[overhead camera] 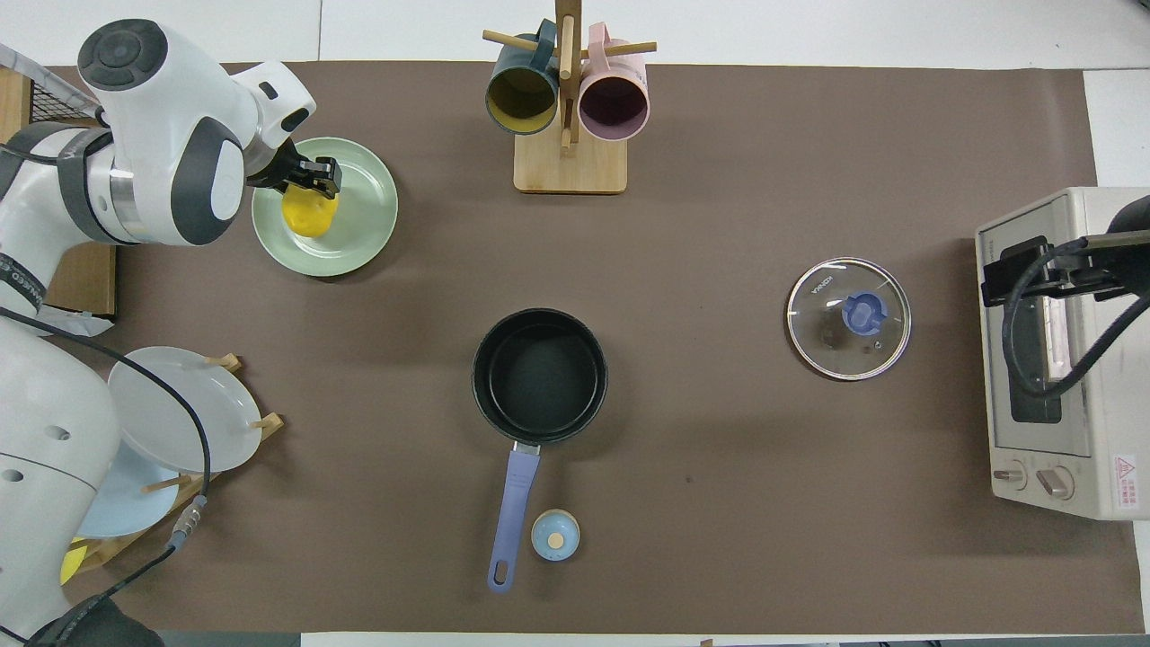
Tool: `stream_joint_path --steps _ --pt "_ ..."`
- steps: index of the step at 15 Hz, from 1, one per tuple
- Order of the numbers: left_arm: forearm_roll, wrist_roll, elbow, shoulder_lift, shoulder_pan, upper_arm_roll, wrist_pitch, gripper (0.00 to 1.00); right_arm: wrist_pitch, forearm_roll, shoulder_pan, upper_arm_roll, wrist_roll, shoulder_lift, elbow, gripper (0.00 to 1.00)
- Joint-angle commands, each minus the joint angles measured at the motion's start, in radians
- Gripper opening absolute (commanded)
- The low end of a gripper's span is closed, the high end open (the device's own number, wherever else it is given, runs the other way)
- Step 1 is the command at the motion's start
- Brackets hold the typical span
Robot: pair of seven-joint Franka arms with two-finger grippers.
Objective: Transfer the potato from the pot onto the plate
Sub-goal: 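Open the left gripper and lift it off the potato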
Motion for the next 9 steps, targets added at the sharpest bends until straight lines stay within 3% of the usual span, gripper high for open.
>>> stream_joint_path --steps 1,2,3,6,9 --pt "0.022 0.008 -0.083 -0.027 0.006 -0.005 0.080 0.33 0.007 0.017 -0.010 0.006 0.016 0.007 0.013 1.00" --pt "0.022 0.008 -0.081 -0.029 0.006 -0.005 0.073 0.82 0.007 0.019 -0.010 0.006 0.016 0.007 0.011 1.00" --pt "0.022 0.008 -0.071 -0.027 0.007 -0.004 0.065 1.00 0.007 0.019 -0.010 0.006 0.016 0.007 0.011 1.00" --pt "0.018 0.008 -0.027 -0.037 0.007 -0.004 0.041 1.00 0.007 0.032 -0.010 0.006 0.016 0.007 0.010 1.00" --pt "0.002 -0.047 -0.028 -0.144 0.033 -0.002 -0.008 1.00 0.007 0.032 -0.010 0.006 0.016 0.007 0.011 1.00"
